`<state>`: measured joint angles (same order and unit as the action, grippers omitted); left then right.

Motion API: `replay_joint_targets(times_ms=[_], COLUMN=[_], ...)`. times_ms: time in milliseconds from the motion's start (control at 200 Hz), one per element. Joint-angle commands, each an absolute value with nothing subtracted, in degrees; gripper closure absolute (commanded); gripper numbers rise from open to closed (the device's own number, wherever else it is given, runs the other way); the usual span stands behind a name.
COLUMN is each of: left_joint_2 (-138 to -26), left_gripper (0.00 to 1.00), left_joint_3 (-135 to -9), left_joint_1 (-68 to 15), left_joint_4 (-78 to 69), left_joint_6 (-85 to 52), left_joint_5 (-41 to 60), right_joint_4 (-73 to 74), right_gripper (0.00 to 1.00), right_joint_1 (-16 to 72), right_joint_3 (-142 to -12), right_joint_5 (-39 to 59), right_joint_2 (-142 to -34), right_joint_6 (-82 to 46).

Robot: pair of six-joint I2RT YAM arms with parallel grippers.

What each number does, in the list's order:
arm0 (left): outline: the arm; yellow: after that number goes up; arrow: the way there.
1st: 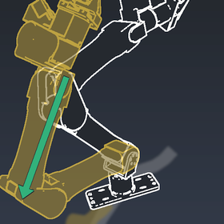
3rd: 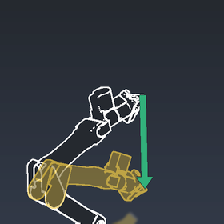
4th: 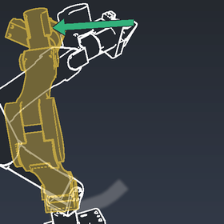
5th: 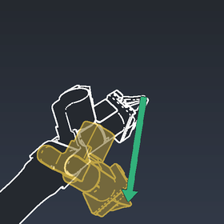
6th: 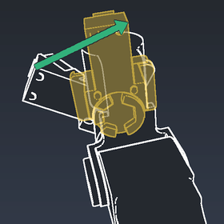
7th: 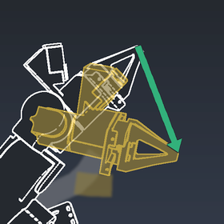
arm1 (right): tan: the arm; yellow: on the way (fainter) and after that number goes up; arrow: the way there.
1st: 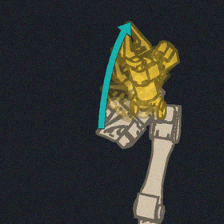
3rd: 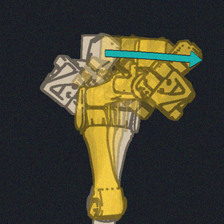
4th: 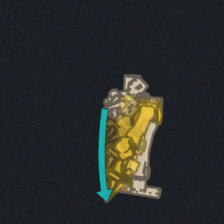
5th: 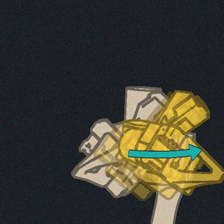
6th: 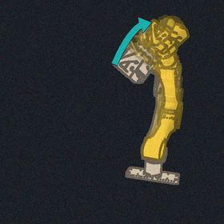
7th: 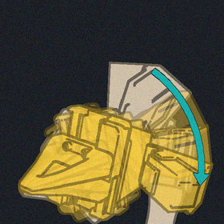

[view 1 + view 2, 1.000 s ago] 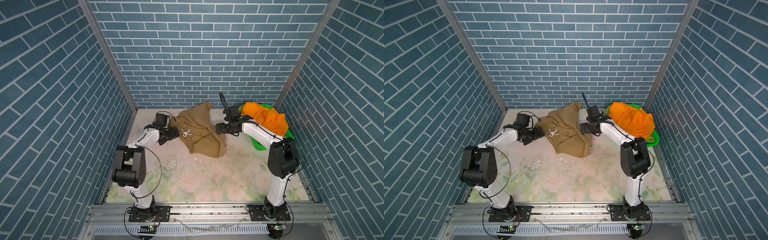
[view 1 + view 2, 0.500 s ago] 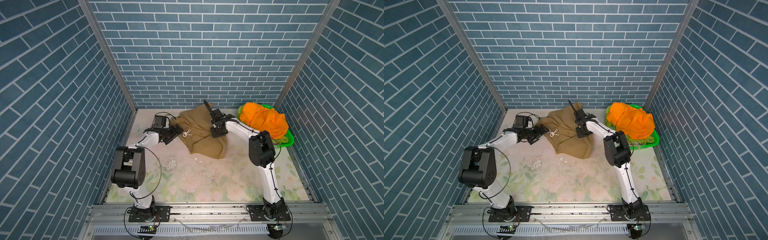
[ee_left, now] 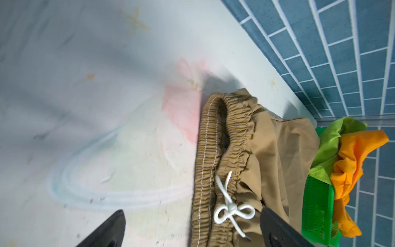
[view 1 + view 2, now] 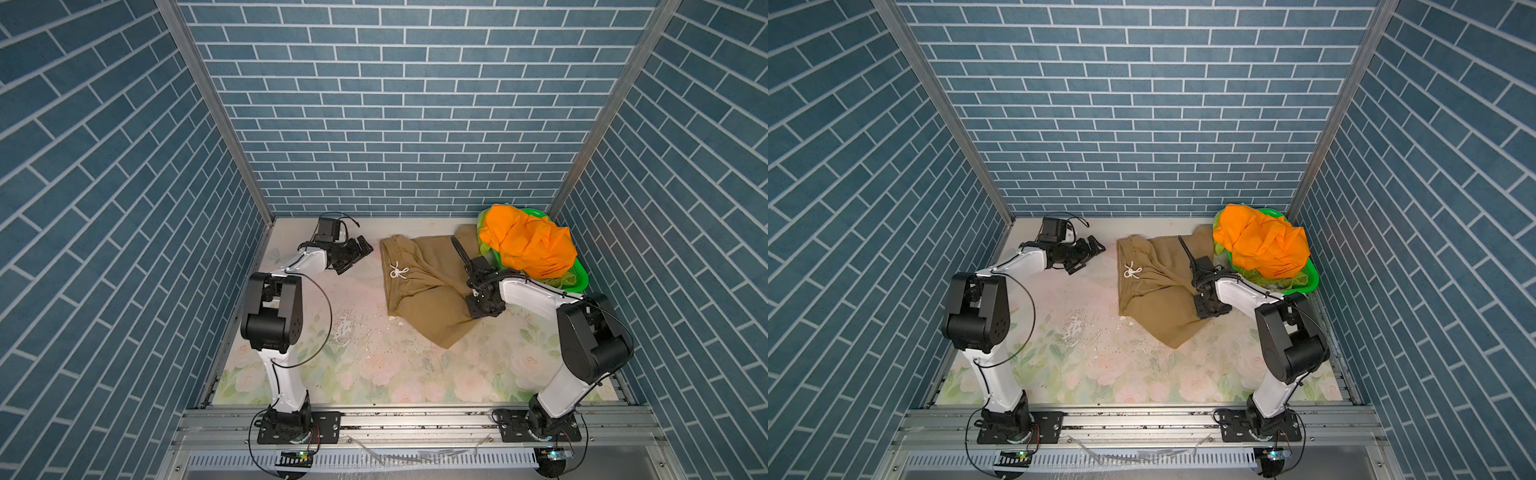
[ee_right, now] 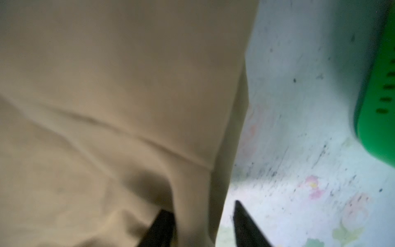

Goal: Fold and stack the shorts

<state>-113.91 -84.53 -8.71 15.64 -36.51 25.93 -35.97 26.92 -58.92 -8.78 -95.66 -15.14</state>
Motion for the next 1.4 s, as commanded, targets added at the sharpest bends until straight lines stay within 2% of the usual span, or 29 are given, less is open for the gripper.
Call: replay_joint_targets(times_ms=[0, 90, 160, 410, 695, 1025, 1250, 1395], left_joint_2=[-119.6, -124.2, -128.5, -138.3, -148.3, -148.8, -149.1, -149.2], left_gripper=[0.00, 0.00, 0.00, 0.03, 0.08, 0.19, 0.36, 0.61], left_joint_3=[-94.3, -101.2, -107.8, -121.2, -133.8, -129.4, -128.2, -128.1], left_joint_1=[-10.7, -11.7, -12.0, -13.2, -13.4, -13.7, -13.7, -13.7], left_joint_4=[21.8, 21.5, 24.0, 26.3, 33.3, 31.2, 30.3, 29.3], left_joint_6=[-29.8, -28.3, -26.4, -19.1, -15.0, -13.7, -13.0, -13.3], left_joint_5=[27.6, 29.1, 29.5, 26.7, 26.6, 30.3, 32.4, 34.0], right_joint_4=[-34.2, -33.9, -33.6, -31.7, -30.1, -27.9, -26.9, -26.4], right_gripper=[0.19, 0.05, 0.02, 0.02, 0.02, 0.02, 0.02, 0.02], right_joint_1=[26.4, 25.1, 24.2, 22.1, 20.2, 17.9, 17.6, 17.5], right_joint_3=[-59.5, -59.6, -59.5, -57.3, -57.8, -58.3, -58.6, -58.6], right_joint_5=[-7.3, -5.0, -3.6, -0.5, 1.4, 3.8, 4.7, 4.7], right_joint_2=[-89.5, -87.0, -85.7, -82.4, -83.4, -86.7, -88.8, -89.2], right_joint_6=[-16.0, -16.7, -17.1, -18.1, -18.3, -18.7, -18.8, -19.0])
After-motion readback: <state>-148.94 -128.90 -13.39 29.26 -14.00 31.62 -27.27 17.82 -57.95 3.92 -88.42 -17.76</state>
